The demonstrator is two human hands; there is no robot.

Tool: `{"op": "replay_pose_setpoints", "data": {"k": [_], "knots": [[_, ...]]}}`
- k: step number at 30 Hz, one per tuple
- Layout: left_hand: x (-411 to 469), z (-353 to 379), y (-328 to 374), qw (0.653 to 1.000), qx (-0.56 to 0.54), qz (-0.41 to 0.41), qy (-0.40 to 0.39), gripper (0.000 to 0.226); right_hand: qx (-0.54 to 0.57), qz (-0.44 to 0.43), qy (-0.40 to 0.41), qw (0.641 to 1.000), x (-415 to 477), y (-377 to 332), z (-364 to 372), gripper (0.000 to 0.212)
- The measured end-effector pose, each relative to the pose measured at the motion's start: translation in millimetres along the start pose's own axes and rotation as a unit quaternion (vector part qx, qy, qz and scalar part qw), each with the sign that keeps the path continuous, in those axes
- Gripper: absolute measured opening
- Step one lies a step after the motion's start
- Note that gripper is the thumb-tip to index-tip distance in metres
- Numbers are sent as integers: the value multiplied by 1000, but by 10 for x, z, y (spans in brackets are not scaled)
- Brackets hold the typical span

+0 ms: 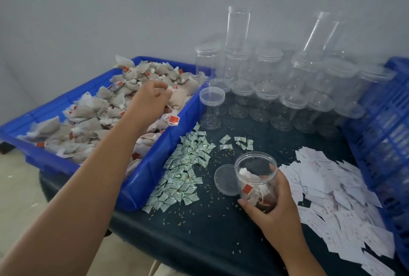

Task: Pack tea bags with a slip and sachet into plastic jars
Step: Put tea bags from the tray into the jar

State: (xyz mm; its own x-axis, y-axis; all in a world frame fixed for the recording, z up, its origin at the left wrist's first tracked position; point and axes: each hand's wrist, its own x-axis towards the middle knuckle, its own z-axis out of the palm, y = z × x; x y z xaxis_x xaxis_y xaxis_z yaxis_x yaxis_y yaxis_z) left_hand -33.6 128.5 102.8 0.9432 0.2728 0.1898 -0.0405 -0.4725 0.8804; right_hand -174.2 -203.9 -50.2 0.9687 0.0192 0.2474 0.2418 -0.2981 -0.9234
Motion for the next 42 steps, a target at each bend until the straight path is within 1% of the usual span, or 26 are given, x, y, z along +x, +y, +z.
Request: {"op": "replay_pose_setpoints", "data": {"k": [3, 7, 8, 10, 11, 12, 13, 14, 16, 18, 19, 20, 21, 22, 23, 24, 25, 26, 29, 31, 33, 34, 35, 38, 40, 42], "knots": [[-251, 150, 381, 987, -25, 92, -129, 9, -18, -2, 4, 1000, 2, -31, 1, 101], [-676, 575, 748, 957, -5, 128, -259, 6, -32, 5, 7, 999, 12, -23, -13, 103], [-770, 678, 775, 946, 13, 133, -294, 6, -29, 5, 9, 1000, 12, -20, -16, 103], [-915, 832, 777, 905, 123, 180, -365, 13, -21, 4, 19, 1000, 6, -26, -17, 101], [-955, 875, 758, 879, 181, 206, -390, 16, -17, 5, 24, 1000, 4, -30, -19, 101], [-957, 879, 731, 866, 213, 217, -398, 18, -15, 8, 24, 1000, 4, -26, -22, 101], [-923, 834, 721, 867, 221, 219, -388, 17, -15, 12, 22, 1000, 6, -17, -26, 102], [-850, 760, 710, 880, 218, 223, -357, 15, -19, 15, 20, 1000, 7, -6, -28, 102], [-590, 559, 644, 911, 233, 225, -257, 10, -22, 21, 19, 999, 5, 5, -30, 104], [-270, 309, 480, 925, 298, 178, -155, 12, -21, 23, 16, 999, 3, 6, -28, 104], [-113, 200, 364, 913, 362, 134, -132, 12, -19, 23, 14, 999, 0, 7, -28, 104], [-2, 121, 233, 890, 430, 82, -131, 16, -16, 23, 12, 1000, -1, 8, -29, 102], [70, 73, 98, 864, 482, 26, -145, 26, -13, 22, 11, 1000, 0, 7, -31, 102], [95, 50, -19, 849, 499, -19, -172, 40, -12, 22, 10, 1000, -1, 3, -32, 101], [91, 40, -111, 860, 469, -50, -194, 52, -13, 21, 11, 1000, -2, 0, -34, 102], [75, 39, -183, 887, 411, -67, -199, 57, -14, 20, 12, 1000, -4, -1, -35, 102], [58, 39, -240, 910, 360, -78, -192, 55, -15, 18, 12, 1000, -6, -3, -37, 103], [52, 39, -274, 914, 349, -75, -194, 50, -16, 16, 13, 1000, -8, -7, -35, 103], [77, 16, -307, 888, 411, -54, -198, 25, -18, 14, 11, 1000, -13, -10, -30, 104], [55, 7, -339, 862, 443, -83, -230, 31, -21, 13, 12, 1000, -13, -11, -30, 104], [-9, 10, -385, 848, 436, -131, -271, 26, -21, 12, 11, 1000, -10, -11, -29, 104], [-29, 22, -396, 849, 434, -138, -270, 23, -22, 11, 10, 1000, -9, -13, -26, 104], [-9, 39, -396, 847, 447, -123, -260, 22, -23, 11, 10, 1000, -9, -13, -31, 104], [61, 38, -390, 845, 482, -103, -208, 24, -28, 11, 8, 1000, -9, -14, -22, 101], [99, 17, -416, 833, 500, -100, -214, 23, -30, 10, 10, 999, -13, -10, -14, 98], [104, 17, -439, 817, 519, -122, -219, 15, -33, 10, 13, 999, -16, -2, -13, 96]]}}
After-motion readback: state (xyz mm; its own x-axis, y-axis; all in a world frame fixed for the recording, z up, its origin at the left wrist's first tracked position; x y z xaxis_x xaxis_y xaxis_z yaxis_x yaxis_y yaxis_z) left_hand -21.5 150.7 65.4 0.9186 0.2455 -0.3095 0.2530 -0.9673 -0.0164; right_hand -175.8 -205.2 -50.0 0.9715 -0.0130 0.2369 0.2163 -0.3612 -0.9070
